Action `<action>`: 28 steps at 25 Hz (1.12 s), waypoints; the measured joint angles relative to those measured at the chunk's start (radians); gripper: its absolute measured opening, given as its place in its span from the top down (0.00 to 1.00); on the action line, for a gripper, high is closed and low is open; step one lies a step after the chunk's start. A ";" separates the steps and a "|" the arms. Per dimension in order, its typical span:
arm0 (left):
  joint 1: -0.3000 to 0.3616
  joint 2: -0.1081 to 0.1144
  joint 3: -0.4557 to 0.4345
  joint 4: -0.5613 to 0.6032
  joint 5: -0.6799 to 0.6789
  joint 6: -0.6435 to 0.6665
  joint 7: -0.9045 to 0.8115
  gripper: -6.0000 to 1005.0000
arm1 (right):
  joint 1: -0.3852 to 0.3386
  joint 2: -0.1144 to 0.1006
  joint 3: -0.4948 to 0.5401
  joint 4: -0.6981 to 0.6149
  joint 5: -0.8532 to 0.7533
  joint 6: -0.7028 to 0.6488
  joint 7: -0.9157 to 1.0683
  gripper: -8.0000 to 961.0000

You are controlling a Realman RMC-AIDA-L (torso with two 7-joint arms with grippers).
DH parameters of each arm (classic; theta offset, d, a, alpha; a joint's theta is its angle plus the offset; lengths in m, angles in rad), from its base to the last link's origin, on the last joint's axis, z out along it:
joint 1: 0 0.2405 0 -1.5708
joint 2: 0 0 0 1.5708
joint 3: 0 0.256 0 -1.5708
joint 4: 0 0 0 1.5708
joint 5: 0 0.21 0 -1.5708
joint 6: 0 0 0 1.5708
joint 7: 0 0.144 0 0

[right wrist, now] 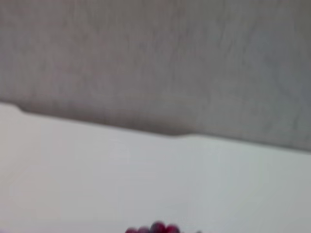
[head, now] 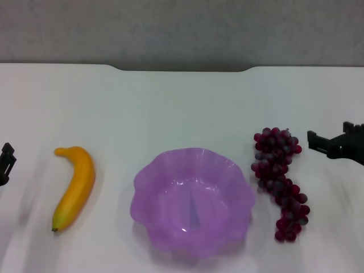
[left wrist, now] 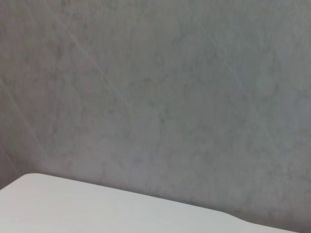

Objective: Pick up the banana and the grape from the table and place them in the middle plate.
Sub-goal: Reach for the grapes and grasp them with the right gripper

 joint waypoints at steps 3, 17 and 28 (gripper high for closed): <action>0.000 0.000 0.000 -0.002 0.001 0.007 0.000 0.33 | 0.025 -0.005 0.055 0.047 -0.015 0.172 0.069 0.08; -0.011 -0.002 0.002 -0.006 0.002 0.011 0.005 0.33 | 0.282 -0.005 0.241 -0.113 -0.069 0.500 0.129 0.08; -0.018 -0.003 0.012 -0.007 0.003 0.010 -0.001 0.33 | 0.437 -0.002 0.236 -0.435 0.003 0.323 0.027 0.08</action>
